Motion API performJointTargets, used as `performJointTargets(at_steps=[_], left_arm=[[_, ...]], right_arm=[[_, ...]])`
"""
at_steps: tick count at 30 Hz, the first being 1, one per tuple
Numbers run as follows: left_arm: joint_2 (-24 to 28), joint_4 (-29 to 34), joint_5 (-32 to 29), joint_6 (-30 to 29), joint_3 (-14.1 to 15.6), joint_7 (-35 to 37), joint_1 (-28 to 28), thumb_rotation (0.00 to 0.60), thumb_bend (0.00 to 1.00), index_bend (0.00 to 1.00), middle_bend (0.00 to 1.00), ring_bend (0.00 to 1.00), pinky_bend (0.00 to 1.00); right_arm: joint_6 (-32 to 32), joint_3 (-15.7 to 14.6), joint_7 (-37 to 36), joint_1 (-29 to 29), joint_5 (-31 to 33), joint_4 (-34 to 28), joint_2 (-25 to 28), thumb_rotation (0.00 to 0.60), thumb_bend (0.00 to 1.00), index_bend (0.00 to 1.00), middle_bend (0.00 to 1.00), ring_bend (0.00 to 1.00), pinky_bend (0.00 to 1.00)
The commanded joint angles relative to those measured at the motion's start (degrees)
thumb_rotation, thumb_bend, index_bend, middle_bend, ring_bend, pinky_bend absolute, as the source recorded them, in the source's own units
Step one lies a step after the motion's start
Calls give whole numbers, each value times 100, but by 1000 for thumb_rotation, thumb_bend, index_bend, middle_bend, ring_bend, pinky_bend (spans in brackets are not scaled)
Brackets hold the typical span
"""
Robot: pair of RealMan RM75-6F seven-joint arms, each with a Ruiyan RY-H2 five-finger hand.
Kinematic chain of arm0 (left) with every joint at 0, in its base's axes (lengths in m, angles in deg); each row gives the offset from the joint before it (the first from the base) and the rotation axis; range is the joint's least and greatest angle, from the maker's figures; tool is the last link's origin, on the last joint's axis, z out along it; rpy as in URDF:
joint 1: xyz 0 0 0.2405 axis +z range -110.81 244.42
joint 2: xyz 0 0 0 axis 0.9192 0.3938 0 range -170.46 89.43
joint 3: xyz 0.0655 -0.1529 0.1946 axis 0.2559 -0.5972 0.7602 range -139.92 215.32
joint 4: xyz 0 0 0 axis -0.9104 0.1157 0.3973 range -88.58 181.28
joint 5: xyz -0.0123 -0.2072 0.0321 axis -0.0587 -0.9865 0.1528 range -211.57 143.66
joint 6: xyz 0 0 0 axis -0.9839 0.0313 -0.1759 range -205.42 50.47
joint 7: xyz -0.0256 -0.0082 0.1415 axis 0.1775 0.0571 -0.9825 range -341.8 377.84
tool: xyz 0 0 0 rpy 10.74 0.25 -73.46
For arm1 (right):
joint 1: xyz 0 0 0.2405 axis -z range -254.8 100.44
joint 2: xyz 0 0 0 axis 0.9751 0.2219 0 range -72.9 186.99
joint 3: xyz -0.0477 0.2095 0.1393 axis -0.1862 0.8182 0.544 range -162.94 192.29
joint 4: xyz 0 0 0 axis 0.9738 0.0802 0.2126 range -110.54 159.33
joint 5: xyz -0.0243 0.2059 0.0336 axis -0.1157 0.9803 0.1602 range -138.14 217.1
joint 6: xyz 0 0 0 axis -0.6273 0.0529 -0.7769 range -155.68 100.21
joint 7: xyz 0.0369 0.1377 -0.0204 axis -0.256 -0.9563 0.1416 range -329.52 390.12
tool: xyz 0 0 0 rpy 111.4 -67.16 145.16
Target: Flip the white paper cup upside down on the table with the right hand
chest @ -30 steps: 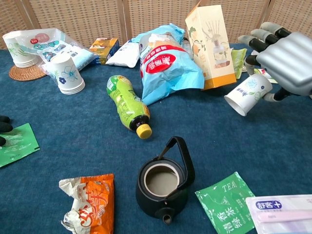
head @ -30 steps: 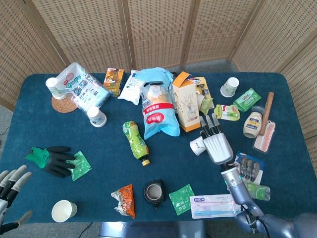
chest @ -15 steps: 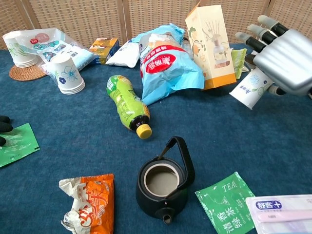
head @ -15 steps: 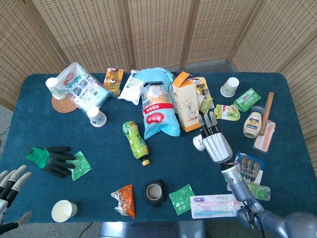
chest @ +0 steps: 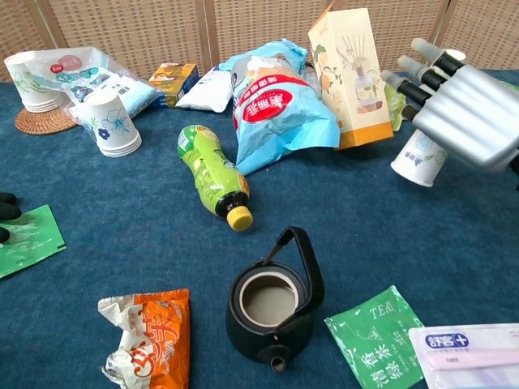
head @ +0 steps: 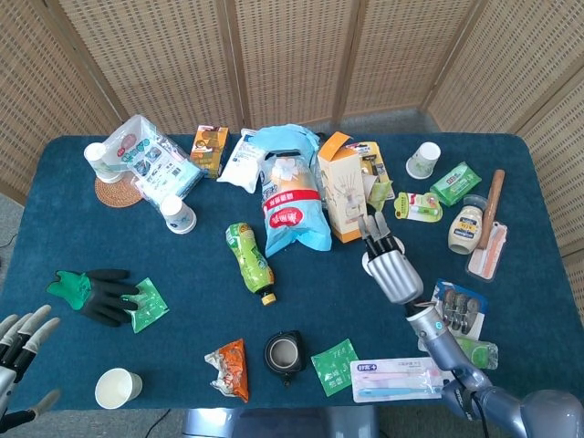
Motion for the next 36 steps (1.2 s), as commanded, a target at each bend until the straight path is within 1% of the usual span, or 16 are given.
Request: performJointTargets(at_steps=[1, 7, 9, 14, 16, 21, 27, 31, 36], left_arm=[[3, 0, -5, 3, 0, 8, -2, 600, 269, 0, 0, 0, 0], [-26, -2, -24, -44, -25, -39, 19, 600, 269, 0, 0, 0, 0], [-40, -3, -30, -50, -32, -63, 25, 600, 270, 0, 0, 0, 0], [-44, 0, -12, -15, -22, -84, 16, 600, 269, 0, 0, 0, 0], [-46, 2, -9, -10, -20, -94, 16, 600, 268, 0, 0, 0, 0], [-46, 7, -9, -13, -18, -98, 19, 600, 270, 0, 0, 0, 0], [-24, 4, -22, -15, -18, -46, 9, 600, 270, 0, 0, 0, 0], [-12, -6, -22, -34, -17, -1, 9, 600, 270, 0, 0, 0, 0], [-12, -11, 5, -37, -7, -5, 13, 600, 270, 0, 0, 0, 0]], right_arm=[[33, -52, 137, 13, -73, 92, -48, 600, 268, 486, 0, 0, 0], [23, -62, 329, 65, -114, 98, -83, 600, 271, 468, 0, 0, 0], [25, -82, 363, 89, -132, 30, -63, 600, 283, 404, 0, 0, 0], [-6, -130, 364, 153, -199, -192, 41, 600, 308, 168, 0, 0, 0], [-7, -137, 388, 170, -221, -285, 79, 600, 307, 129, 0, 0, 0], [-79, -141, 451, 202, -308, -459, 132, 600, 303, 76, 0, 0, 0], [-260, -70, 454, 256, -388, -846, 340, 600, 305, 65, 0, 0, 0], [-378, -22, 364, 344, -396, -1291, 649, 600, 308, 64, 0, 0, 0], [-583, -58, 143, 512, -484, -1968, 1075, 600, 310, 63, 0, 0, 0]])
